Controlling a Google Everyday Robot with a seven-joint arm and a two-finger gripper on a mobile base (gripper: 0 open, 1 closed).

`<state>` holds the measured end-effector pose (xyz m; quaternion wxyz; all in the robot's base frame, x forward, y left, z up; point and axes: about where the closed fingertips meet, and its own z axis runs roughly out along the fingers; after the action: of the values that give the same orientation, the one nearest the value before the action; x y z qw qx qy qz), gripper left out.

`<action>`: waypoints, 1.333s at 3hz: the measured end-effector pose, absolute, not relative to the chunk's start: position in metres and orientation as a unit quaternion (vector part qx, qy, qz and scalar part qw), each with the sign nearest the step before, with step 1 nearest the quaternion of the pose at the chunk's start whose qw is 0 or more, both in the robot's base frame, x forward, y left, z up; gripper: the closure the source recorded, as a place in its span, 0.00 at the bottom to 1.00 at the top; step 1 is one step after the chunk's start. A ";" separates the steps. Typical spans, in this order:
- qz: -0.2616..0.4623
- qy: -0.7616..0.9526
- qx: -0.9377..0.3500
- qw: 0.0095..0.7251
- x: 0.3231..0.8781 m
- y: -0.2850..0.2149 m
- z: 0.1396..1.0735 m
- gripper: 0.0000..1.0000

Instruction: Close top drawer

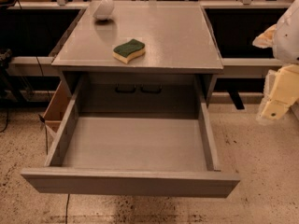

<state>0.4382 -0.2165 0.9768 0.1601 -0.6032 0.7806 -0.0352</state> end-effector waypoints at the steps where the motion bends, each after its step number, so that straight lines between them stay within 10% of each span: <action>1: -0.035 0.781 -0.603 0.160 0.438 -0.216 0.977 0.00; 4: -0.012 0.793 -0.599 0.109 0.458 -0.239 0.799 0.00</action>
Offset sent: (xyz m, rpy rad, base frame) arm -0.0166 -0.0463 -0.0692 0.0248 0.0640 -0.1254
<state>0.4576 -0.2391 0.7992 0.1090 -0.5989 0.7933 -0.0116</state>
